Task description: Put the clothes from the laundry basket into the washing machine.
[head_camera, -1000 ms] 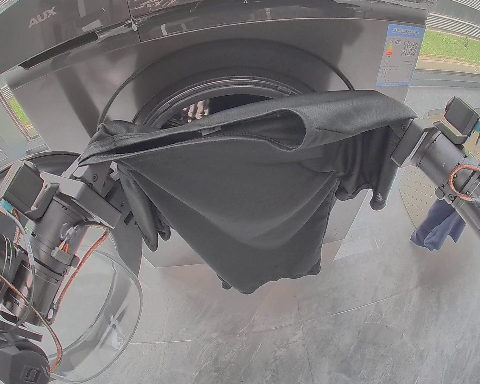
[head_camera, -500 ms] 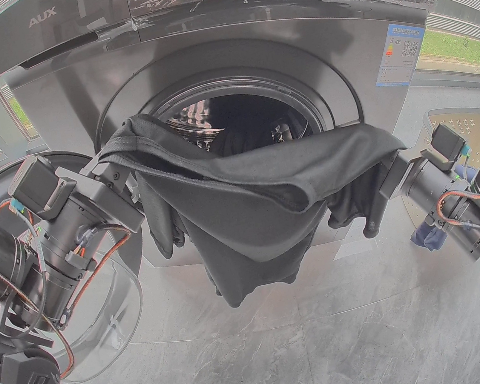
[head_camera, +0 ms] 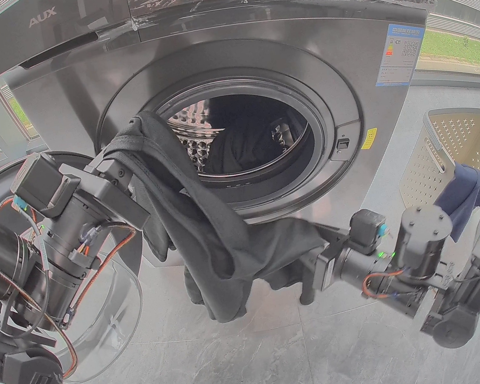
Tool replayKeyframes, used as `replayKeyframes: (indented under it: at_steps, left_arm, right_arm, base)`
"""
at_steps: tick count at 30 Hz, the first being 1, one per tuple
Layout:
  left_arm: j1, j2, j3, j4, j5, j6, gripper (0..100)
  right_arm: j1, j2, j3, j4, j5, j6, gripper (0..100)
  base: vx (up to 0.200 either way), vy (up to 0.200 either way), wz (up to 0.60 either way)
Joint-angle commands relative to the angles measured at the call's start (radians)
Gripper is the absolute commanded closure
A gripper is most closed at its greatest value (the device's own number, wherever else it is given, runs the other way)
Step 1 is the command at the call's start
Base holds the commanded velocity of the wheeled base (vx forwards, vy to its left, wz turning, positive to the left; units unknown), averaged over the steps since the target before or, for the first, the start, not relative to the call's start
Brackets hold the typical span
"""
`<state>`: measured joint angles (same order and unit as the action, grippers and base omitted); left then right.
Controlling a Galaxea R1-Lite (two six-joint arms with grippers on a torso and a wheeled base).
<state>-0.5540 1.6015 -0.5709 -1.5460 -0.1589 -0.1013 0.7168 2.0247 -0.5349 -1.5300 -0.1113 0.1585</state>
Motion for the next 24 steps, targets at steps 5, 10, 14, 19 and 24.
replayKeyframes:
  at_steps: [5,10,14,19,24]
  left_arm:
    - [-0.006,-0.005,-0.001,-0.002,-0.004,0.0,100]
    - [-0.018,-0.012,-0.001,-0.003,-0.004,0.0,100]
    - [-0.044,-0.023,0.011,-0.005,-0.011,0.0,100]
    - [-0.069,-0.04,0.022,-0.005,-0.013,0.0,100]
    - [-0.078,-0.041,0.029,-0.003,-0.014,0.0,100]
  right_arm:
    - [0.082,0.204,-0.014,-0.004,0.005,-0.007,0]
    - [0.108,0.221,0.006,-0.004,0.005,-0.005,0]
    - [0.116,0.216,-0.06,0.004,0.007,-0.007,0]
    - [0.125,0.224,-0.148,0.001,0.007,-0.007,0]
    - [0.101,0.238,-0.264,0.016,0.008,-0.013,0]
  base:
    - [0.0,0.0,0.0]
    - [0.0,0.0,0.0]
    - [0.0,0.0,0.0]
    - [0.0,0.0,0.0]
    - [0.0,0.0,0.0]
